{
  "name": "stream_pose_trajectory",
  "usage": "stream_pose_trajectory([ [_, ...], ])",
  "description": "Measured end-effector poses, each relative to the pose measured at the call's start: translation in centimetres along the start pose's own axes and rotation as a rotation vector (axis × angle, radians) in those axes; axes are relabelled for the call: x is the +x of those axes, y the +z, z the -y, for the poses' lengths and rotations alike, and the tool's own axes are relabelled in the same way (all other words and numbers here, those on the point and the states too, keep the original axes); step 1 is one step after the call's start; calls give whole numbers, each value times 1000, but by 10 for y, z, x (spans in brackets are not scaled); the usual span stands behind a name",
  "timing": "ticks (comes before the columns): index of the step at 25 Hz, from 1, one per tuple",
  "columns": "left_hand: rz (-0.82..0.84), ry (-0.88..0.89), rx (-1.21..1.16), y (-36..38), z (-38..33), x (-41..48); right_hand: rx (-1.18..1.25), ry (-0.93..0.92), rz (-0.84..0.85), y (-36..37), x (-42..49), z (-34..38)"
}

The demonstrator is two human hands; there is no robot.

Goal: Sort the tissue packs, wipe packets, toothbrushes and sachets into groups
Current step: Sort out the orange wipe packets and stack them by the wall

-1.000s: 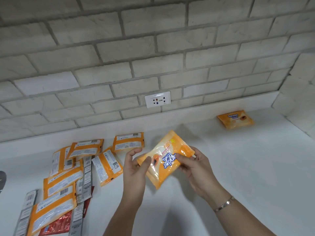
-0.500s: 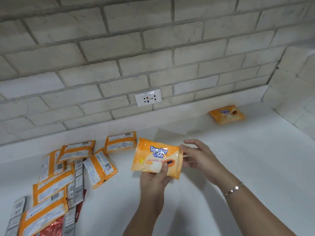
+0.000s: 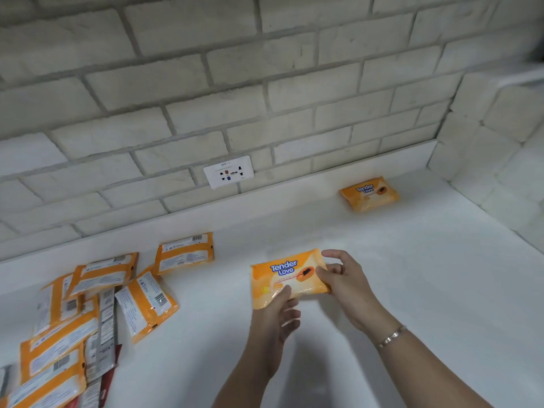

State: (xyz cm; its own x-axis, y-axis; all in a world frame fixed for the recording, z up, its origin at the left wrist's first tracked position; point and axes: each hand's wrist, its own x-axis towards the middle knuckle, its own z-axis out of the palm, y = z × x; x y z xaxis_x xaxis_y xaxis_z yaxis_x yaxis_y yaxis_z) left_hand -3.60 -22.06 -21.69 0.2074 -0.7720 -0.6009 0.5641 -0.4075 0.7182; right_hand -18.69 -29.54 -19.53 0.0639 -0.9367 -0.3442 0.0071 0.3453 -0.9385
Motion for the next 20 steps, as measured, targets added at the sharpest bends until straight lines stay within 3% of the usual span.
stream_pose_trajectory([
  [7, 23, -195, 22, 56, 21, 38, -177, -55, -229, -39, 41, -32],
  [10, 69, -248, 53, 87, 22, 58, -309, -205, -319, -59, 57, -35],
  [12, 64, -245, 225, 101, 23, 65, -494, -349, -331, -69, 65, -40],
  [14, 16, -57, 511, 112, 23, 67, -751, -487, -259, -76, 72, -50],
  [16, -64, 394, 965, 113, 27, 75, -1030, -573, -175, -83, 84, -57],
  [18, -102, 824, 1364, 107, 32, 90, -1198, -546, -102, -84, 99, -51],
  [20, -101, 927, 1604, 98, 39, 112, -1292, -465, -27, -80, 113, -36],
])
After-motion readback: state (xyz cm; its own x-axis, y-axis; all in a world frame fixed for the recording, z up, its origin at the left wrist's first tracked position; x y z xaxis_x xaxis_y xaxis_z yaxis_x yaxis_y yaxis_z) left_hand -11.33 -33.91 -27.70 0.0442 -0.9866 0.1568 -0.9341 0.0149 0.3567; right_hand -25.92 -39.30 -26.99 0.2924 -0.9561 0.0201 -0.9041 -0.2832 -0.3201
